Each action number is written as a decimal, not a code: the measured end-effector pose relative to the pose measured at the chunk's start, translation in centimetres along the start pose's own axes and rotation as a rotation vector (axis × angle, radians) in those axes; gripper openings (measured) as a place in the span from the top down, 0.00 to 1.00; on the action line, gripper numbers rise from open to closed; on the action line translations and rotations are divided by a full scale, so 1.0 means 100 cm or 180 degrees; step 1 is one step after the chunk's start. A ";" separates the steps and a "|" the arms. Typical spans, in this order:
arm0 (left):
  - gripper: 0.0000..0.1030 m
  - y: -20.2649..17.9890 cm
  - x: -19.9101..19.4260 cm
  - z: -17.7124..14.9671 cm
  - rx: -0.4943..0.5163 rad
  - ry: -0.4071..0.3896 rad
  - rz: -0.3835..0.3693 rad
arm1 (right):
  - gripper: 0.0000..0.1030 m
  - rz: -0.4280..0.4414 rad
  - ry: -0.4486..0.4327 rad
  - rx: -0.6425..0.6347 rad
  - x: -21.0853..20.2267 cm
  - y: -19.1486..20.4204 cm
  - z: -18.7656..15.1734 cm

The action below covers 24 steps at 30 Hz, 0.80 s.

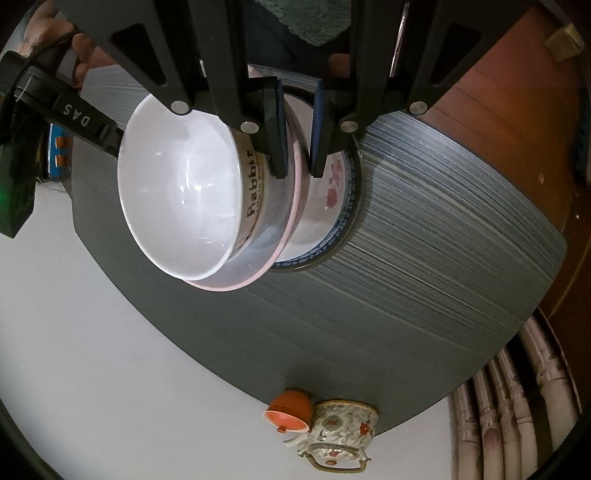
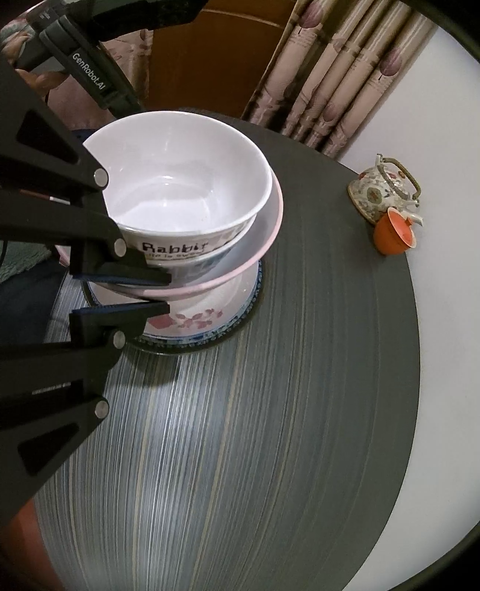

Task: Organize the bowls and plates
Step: 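Lower the nested bowls onto the flowered plate stack with both grippers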

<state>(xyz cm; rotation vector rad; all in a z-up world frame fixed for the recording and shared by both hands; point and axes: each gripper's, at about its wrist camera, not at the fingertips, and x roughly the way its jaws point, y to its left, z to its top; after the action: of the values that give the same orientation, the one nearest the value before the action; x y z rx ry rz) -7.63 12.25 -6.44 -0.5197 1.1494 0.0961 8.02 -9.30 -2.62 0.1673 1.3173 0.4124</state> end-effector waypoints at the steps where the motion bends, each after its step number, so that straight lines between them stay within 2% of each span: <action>1: 0.92 0.001 0.001 0.000 -0.0004 0.0004 0.0008 | 0.91 -0.0003 0.0010 -0.0003 0.002 0.000 0.001; 19: 0.92 0.011 0.028 0.006 -0.0082 0.0131 0.0072 | 0.91 -0.0075 0.0147 0.0034 0.021 -0.002 0.003; 24: 0.93 0.011 0.028 0.005 -0.0070 0.0125 0.0064 | 0.90 -0.0088 0.0098 0.0019 0.020 -0.001 0.003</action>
<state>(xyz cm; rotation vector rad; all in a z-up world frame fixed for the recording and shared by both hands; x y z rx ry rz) -6.43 12.91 -9.19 -0.5317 1.1932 0.1164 8.69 -8.61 -4.44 0.1479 1.3499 0.3890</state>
